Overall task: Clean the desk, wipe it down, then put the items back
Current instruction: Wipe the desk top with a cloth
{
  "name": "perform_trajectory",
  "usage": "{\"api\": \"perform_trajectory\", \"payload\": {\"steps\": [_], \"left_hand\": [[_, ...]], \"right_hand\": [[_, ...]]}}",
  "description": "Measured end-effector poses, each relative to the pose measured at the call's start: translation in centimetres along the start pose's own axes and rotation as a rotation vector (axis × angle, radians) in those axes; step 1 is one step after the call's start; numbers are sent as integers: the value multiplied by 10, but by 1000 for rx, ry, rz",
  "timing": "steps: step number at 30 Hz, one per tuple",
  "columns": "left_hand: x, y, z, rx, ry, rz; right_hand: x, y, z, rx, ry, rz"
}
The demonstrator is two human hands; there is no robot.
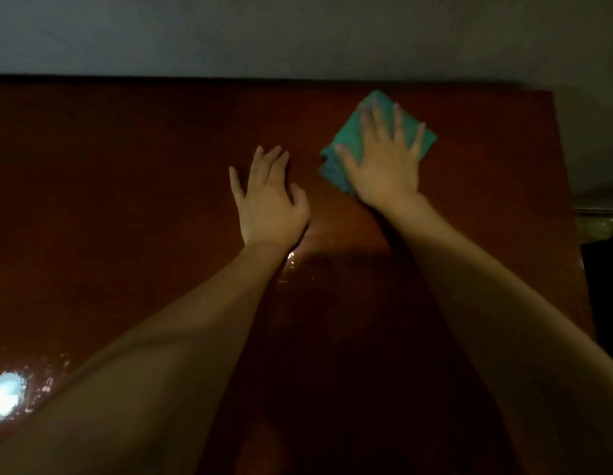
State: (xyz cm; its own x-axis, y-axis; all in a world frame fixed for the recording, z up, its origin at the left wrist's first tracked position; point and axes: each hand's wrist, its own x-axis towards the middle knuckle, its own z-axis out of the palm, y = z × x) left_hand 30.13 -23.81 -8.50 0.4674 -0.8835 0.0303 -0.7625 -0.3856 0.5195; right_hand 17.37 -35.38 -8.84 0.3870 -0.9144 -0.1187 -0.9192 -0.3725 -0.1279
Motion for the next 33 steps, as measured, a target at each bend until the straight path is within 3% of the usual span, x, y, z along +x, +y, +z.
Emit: {"api": "perform_trajectory", "payload": {"steps": [3,7,9,12,15,17,23,28,31,33], "left_hand": [[-6,-2,-2,-27,3,47],[-39,-7,-5,32,-52,161],[-55,-8,-7,18,-85,211],[-67,-10,-9,-5,-92,201],[-88,-13,-12,-5,-92,234],[-100,-15,-13,-22,-115,259],[-119,-23,-15,-16,-120,264],[-143,-36,-23,0,-147,302],[-162,-43,-28,-6,-144,289],[-179,-50,-32,-12,-148,288]], "right_hand": [[-57,-6,4,-22,-33,-216],[-119,44,5,-76,-124,-411],[-132,77,2,-75,-83,-302],[-122,98,-3,-35,-26,3],[-96,76,-3,16,15,278],[-85,51,-1,46,10,328],[-124,-20,15,-23,-19,-45],[-210,3,25,-53,-41,-342],[-244,50,24,-111,-65,-367],[-247,71,21,-87,-24,-218]]}}
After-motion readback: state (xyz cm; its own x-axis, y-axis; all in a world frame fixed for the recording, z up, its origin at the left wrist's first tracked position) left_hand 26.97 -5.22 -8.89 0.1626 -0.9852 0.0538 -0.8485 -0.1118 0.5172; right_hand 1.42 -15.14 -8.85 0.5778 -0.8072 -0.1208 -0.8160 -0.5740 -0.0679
